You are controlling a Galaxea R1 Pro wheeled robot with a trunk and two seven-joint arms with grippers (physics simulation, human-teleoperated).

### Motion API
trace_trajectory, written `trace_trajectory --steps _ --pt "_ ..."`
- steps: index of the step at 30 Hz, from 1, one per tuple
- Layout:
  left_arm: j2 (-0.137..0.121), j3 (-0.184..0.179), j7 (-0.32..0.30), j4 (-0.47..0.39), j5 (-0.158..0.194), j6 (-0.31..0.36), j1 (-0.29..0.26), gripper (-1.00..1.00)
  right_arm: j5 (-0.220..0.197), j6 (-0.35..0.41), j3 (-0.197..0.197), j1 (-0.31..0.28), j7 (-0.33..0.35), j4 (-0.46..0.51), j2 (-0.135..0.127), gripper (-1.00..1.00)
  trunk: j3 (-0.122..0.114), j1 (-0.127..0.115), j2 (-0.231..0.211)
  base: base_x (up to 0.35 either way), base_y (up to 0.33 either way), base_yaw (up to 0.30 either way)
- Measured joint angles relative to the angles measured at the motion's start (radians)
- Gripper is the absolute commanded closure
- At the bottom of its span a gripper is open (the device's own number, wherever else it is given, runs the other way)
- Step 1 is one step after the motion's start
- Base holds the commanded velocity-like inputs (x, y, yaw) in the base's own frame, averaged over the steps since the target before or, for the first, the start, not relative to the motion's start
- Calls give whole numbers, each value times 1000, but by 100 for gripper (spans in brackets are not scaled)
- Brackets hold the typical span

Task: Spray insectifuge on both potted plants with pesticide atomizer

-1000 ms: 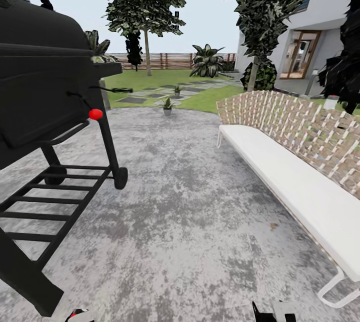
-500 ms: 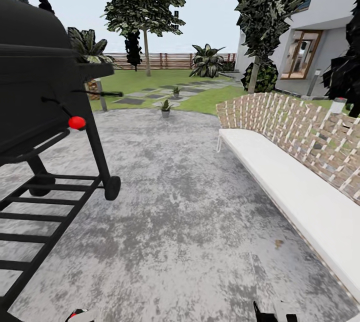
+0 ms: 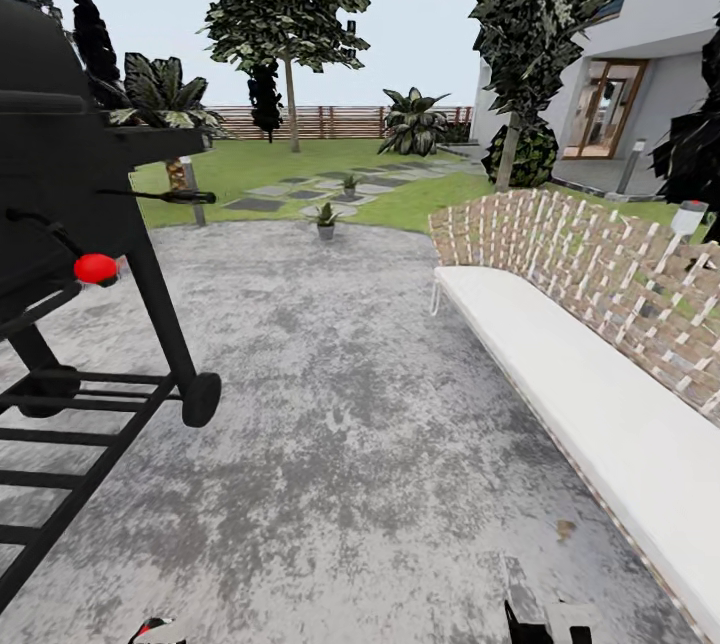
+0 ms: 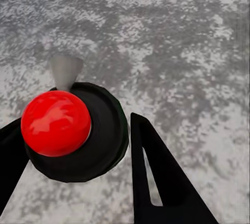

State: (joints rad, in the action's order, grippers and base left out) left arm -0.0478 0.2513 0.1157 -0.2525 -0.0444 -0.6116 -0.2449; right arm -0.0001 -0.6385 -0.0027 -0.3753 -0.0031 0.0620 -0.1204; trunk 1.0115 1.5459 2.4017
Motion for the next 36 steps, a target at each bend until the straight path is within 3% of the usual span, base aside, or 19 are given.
trace_trajectory --steps 27,36 --pt "5 -3 0 2 -1 0 0 100 3 -1 1 0 -2 -7 -4 -100 -10 0 0 337 -108 2" --pt "5 1 0 1 0 -1 0 100 1 -1 1 0 -2 -9 -1 -100 -10 0 0 337 0 178"
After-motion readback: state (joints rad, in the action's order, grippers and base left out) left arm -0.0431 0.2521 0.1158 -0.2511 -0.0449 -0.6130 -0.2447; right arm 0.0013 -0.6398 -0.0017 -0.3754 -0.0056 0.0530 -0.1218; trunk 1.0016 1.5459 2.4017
